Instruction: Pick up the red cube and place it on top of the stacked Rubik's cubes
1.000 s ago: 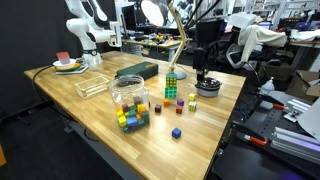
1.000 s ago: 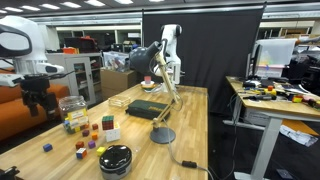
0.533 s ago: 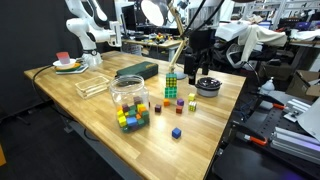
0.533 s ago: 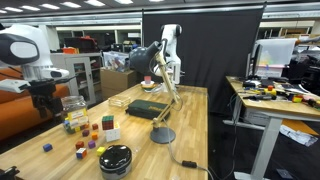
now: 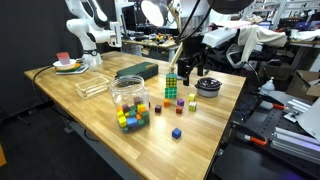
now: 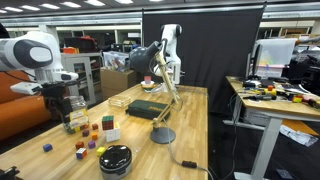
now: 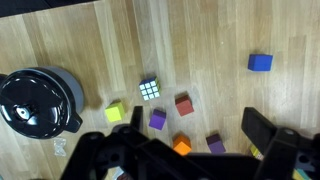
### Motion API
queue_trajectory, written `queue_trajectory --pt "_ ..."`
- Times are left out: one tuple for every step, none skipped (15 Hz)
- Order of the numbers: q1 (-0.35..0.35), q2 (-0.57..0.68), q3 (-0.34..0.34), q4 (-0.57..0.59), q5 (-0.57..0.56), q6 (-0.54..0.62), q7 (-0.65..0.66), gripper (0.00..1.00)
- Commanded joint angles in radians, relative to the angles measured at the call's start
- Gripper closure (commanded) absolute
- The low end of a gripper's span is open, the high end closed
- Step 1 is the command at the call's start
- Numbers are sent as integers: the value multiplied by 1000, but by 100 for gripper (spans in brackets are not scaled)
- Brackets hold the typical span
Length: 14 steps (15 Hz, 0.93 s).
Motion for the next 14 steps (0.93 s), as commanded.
queue_trajectory --pt "4 -1 -4 0 2 -2 -2 0" --pt "4 -1 -4 0 2 -2 -2 0" --pt "2 14 -7 8 -2 6 2 0" --pt "1 28 -8 17 9 15 -4 0" --pt "1 40 -9 28 7 16 0 0" --pt "4 60 -9 49 16 18 -5 0" --pt "3 82 -11 72 -2 21 10 0" --pt "3 108 -16 96 -19 26 21 0" --pt "5 134 -22 119 -24 34 16 0" --pt "7 165 -29 143 -20 40 6 0" --pt "9 193 -40 166 -20 39 16 0" --pt "13 217 -55 185 -21 38 36 0" --pt "16 242 -68 200 2 43 49 0" --pt "21 265 -85 214 9 49 74 0"
